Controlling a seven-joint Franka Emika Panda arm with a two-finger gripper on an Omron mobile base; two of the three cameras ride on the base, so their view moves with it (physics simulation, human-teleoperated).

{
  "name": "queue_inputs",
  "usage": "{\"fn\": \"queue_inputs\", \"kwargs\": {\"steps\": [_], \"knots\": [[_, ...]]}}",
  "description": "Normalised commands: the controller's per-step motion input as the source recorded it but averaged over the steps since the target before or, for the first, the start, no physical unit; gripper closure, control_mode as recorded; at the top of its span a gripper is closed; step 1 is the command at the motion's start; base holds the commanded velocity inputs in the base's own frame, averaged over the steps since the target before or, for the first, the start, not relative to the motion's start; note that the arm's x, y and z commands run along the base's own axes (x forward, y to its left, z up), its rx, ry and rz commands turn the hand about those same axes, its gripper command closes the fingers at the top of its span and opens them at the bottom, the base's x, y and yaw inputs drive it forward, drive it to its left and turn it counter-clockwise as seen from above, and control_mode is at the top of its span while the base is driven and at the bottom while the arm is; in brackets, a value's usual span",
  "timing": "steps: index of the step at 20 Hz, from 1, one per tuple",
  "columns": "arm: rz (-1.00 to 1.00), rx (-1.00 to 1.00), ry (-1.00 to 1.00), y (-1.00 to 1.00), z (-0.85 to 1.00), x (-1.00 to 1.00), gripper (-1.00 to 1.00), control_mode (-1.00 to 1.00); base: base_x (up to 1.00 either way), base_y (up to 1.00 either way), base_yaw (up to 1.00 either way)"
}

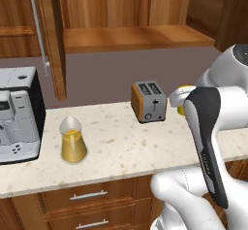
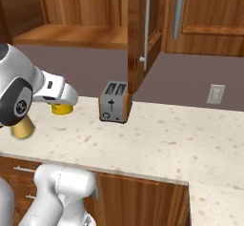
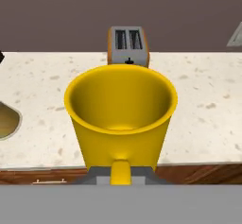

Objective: There is a tray on the dining counter. Grab the cup, mug, and pitcher and place them on the tray. The pitcher may be placed next to the tray if it cannot fit the tray.

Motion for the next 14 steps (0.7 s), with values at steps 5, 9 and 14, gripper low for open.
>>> {"fn": "queue_inputs", "kwargs": {"steps": [5, 9, 14], "knots": [[0.0, 0.0, 0.0, 0.0, 0.0, 0.0, 1.0, 1.0, -1.0, 0.75, 0.61], [0.0, 0.0, 0.0, 0.0, 0.0, 0.0, 1.0, 1.0, -0.6, 0.71, 0.98], [0.0, 0.0, 0.0, 0.0, 0.0, 0.0, 1.0, 1.0, -0.2, 0.07, 1.0]]}}
